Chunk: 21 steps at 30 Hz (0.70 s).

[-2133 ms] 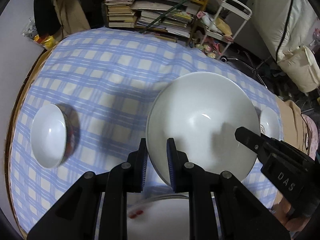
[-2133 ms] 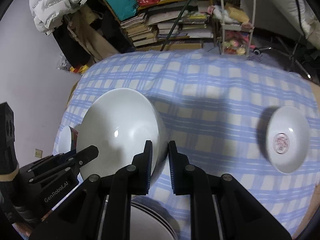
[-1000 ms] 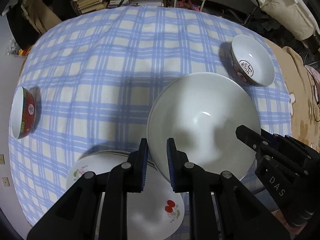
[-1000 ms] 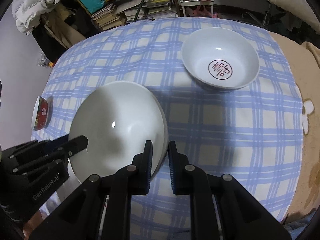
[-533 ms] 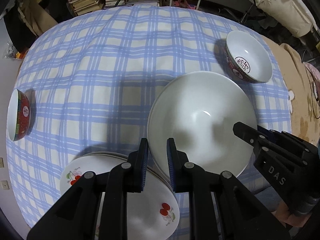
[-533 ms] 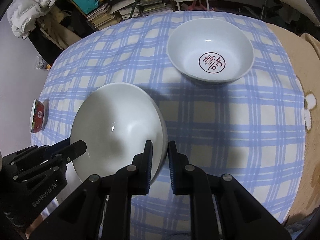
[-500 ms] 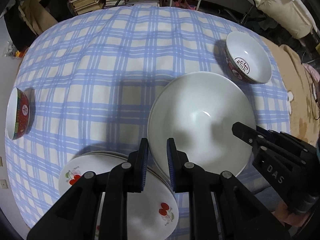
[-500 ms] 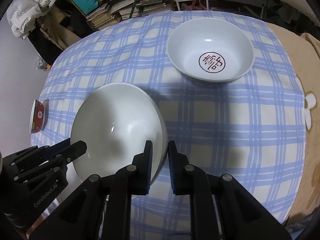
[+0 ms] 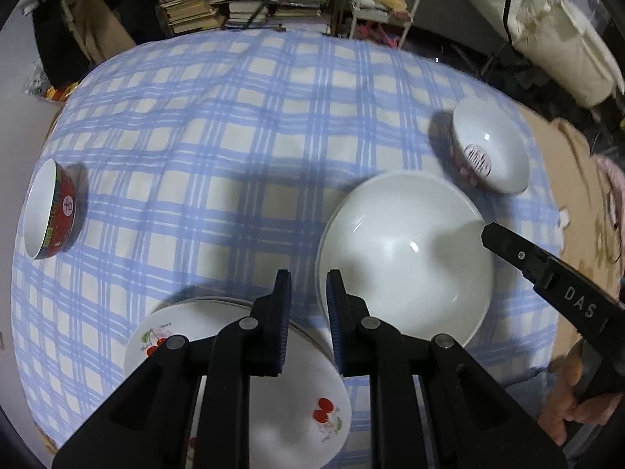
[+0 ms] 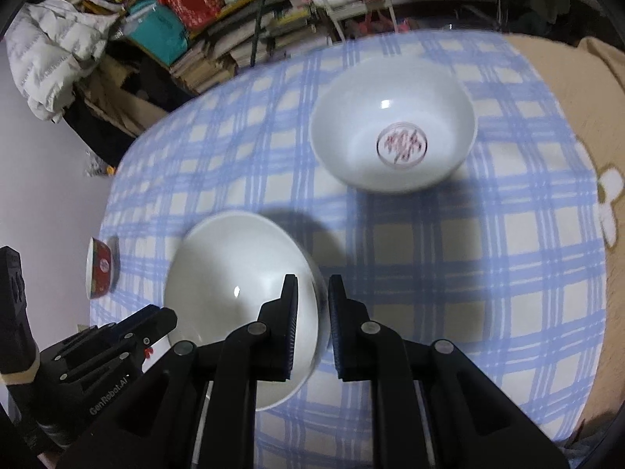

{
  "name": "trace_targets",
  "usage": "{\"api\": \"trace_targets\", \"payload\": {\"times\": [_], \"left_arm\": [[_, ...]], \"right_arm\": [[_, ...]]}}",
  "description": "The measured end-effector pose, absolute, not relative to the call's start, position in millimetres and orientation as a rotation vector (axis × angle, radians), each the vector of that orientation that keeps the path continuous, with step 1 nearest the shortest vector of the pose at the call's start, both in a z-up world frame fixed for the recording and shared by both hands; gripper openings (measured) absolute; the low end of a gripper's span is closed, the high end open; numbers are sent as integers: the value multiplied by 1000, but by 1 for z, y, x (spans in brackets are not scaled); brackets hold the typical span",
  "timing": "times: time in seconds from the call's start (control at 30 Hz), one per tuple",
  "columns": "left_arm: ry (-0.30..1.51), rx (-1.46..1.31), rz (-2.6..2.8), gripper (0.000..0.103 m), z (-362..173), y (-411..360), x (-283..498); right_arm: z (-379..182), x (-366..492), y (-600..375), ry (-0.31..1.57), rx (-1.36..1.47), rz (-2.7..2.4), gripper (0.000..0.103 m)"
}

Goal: Organize plates and bowls
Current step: 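Lower the large bowl onto the plate stack and open both grippers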

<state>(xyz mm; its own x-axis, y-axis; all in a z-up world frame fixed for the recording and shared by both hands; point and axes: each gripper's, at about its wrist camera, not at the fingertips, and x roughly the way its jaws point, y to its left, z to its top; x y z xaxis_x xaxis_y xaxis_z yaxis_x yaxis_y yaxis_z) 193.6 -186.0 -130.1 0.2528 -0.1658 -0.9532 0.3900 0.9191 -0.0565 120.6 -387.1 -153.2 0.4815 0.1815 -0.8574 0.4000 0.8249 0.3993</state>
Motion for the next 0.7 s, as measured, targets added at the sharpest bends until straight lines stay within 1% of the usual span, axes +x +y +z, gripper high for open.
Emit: {"api": "trace_targets", "payload": {"times": [0.17, 0.23, 0.27, 0.3, 0.37, 0.43, 0.5, 0.53, 0.6, 0.7], "left_arm": [[1178, 206, -344, 19, -112, -186, 199], [1153, 218, -331, 20, -106, -191, 203], [1146, 219, -334, 21, -103, -194, 206], [1140, 222, -338, 22, -100, -197, 210], [1132, 222, -345, 23, -97, -205, 213], [1121, 224, -353, 26, -93, -212, 220], [1104, 226, -371, 30, -92, -220, 226], [1098, 225, -378, 32, -91, -222, 227], [1080, 214, -390, 41, -91, -228, 230], [1074, 197, -411, 47, -95, -238, 236]], "right_arm": [[-128, 118, -391, 974, 548, -183, 17], [-120, 118, -394, 945, 519, -205, 19], [-118, 117, -397, 937, 511, -216, 23], [-115, 118, -400, 931, 504, -233, 31], [-113, 121, -409, 918, 495, -260, 36], [-112, 125, -418, 912, 500, -283, 37], [-112, 128, -431, 901, 524, -305, 46], [-112, 129, -436, 894, 535, -313, 48], [-113, 131, -444, 881, 549, -321, 49], [-118, 134, -451, 879, 554, -323, 49]]}}
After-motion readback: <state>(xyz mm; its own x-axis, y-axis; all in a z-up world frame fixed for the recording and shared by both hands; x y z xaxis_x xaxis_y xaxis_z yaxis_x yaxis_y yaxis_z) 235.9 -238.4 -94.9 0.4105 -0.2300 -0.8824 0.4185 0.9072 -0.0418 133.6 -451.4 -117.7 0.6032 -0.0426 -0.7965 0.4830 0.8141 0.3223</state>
